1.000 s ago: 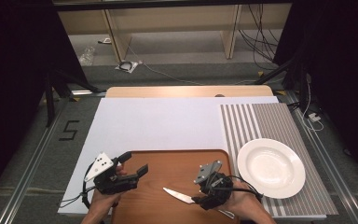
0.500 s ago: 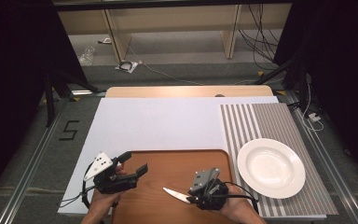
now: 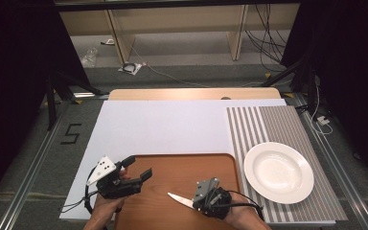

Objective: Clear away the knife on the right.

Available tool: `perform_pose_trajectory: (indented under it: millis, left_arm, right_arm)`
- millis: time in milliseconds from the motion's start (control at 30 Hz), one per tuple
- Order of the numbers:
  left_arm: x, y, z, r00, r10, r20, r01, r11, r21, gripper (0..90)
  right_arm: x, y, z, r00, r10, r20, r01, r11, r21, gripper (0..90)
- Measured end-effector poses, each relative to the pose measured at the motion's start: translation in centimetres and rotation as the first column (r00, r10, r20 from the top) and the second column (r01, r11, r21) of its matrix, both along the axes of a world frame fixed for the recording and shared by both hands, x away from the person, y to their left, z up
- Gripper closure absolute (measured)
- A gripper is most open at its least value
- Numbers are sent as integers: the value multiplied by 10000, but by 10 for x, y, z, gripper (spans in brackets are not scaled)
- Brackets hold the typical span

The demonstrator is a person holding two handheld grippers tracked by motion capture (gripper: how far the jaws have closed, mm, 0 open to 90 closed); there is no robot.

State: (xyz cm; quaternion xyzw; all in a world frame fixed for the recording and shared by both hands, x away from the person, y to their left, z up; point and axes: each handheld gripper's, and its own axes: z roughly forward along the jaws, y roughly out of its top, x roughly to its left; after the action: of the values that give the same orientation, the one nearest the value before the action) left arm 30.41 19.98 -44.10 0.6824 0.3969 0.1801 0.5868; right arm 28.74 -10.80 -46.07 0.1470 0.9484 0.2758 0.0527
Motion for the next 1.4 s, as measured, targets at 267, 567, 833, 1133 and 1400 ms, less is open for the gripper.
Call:
perform_pose_trajectory:
  millis: [267, 567, 833, 1133, 1400]
  left_arm:
    - [0, 0, 0, 10000, -18, 17, 18, 10000, 25, 164]
    - [0, -1, 0, 10000, -24, 25, 24, 10000, 26, 163]
    - [0, -1, 0, 10000, -34, 33, 34, 10000, 32, 164]
    - [-1, -1, 0, 10000, -34, 36, 34, 10000, 26, 164]
    - [0, -1, 0, 10000, -50, 40, 50, 10000, 44, 164]
  right_arm:
    - [2, 0, -4, 9996, -39, 295, 51, 9991, -422, 900]
    - [5, -3, -4, 9968, -317, 739, 364, 9973, -639, 900]
    - [10, -8, -5, 9967, -470, 667, 511, 9968, -616, 900]
    - [-3, 5, -4, 9983, 573, -66, -574, 9982, -182, 900]
    - [-2, 7, -8, 9985, 478, 277, -456, 9960, -766, 900]
